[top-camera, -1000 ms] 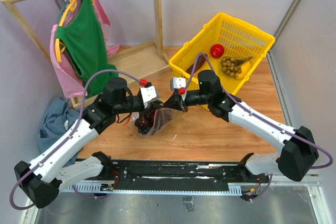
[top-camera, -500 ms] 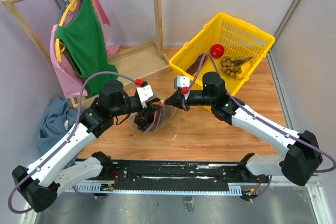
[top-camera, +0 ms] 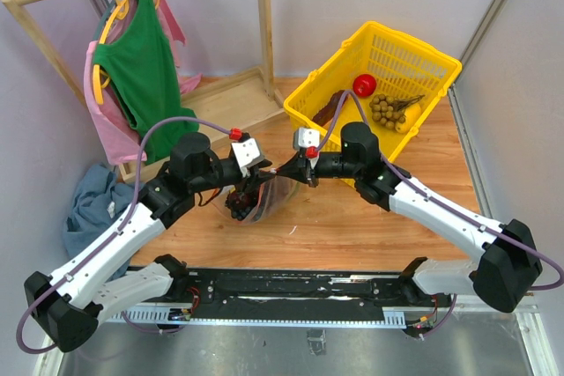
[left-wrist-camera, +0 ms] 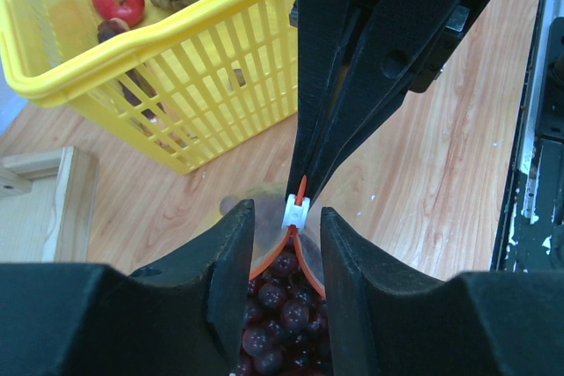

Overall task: Place the food in the zip-top bag and seal the zipper
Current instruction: Zip the zipper food storage bag at the center of the board.

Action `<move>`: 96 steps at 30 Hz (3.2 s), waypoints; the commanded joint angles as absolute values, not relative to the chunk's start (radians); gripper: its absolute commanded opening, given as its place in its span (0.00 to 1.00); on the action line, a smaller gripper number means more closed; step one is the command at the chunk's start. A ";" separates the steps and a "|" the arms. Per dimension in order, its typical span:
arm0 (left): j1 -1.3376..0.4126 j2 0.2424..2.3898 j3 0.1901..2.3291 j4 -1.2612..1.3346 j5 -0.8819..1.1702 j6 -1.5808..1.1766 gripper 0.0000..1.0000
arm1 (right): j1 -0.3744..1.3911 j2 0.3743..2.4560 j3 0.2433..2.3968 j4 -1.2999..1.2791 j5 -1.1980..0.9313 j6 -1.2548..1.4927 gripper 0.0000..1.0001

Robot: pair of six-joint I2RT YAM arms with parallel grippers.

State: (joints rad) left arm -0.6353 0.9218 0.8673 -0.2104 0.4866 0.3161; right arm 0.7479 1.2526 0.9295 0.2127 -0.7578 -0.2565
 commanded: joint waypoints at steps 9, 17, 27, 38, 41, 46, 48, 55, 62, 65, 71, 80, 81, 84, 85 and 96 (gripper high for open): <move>-0.634 0.942 0.863 -0.243 0.499 0.348 0.01 | 0.749 1.197 0.912 0.281 -0.664 -0.231 0.01; -0.634 0.923 0.868 -0.259 0.472 0.356 0.00 | 0.730 1.171 0.884 0.314 -0.598 -0.204 0.01; -0.628 0.933 0.883 -0.263 0.497 0.366 0.00 | 0.730 1.164 0.929 0.208 -0.756 -0.318 0.18; -0.624 0.930 0.887 -0.265 0.537 0.381 0.00 | 0.730 1.227 1.023 0.075 -0.865 -0.419 0.24; -0.624 0.928 0.887 -0.265 0.551 0.383 0.00 | 0.730 1.243 1.026 0.072 -0.852 -0.424 0.24; -0.624 0.925 0.886 -0.268 0.558 0.388 0.00 | 0.730 1.263 1.041 0.058 -0.854 -0.434 0.27; -0.624 0.925 0.886 -0.267 0.560 0.389 0.00 | 0.730 1.269 1.045 0.053 -0.860 -0.434 0.26; -0.623 0.926 0.885 -0.268 0.568 0.388 0.00 | 0.730 1.288 1.056 0.045 -0.868 -0.430 0.02; -0.623 0.915 0.873 -0.255 0.546 0.378 0.10 | 0.730 1.269 1.031 0.084 -0.868 -0.402 0.01; -0.623 0.916 0.871 -0.246 0.549 0.371 0.23 | 0.730 1.261 1.024 0.102 -0.869 -0.387 0.01; -0.623 0.924 0.872 -0.226 0.556 0.354 0.32 | 0.730 1.259 1.012 0.129 -0.860 -0.362 0.01; -0.623 0.935 0.876 -0.256 0.551 0.360 0.01 | 0.730 1.232 0.977 0.191 -0.708 -0.312 0.01; -0.623 0.932 0.876 -0.259 0.551 0.360 0.01 | 0.730 1.229 0.974 0.192 -0.683 -0.310 0.01; -0.623 0.923 0.874 -0.264 0.541 0.363 0.00 | 0.730 1.215 0.964 0.202 -0.598 -0.296 0.01; -0.623 0.920 0.873 -0.266 0.535 0.364 0.00 | 0.730 1.209 0.956 0.214 -0.580 -0.291 0.01; -0.621 0.919 0.880 -0.267 0.533 0.373 0.00 | 0.727 1.201 0.976 0.100 -0.816 -0.395 0.28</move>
State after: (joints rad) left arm -0.6239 0.9371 0.8673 -0.2863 0.5293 0.3584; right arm 0.7338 1.2175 0.9581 0.1520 -0.6994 -0.3267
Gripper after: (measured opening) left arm 0.098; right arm 0.212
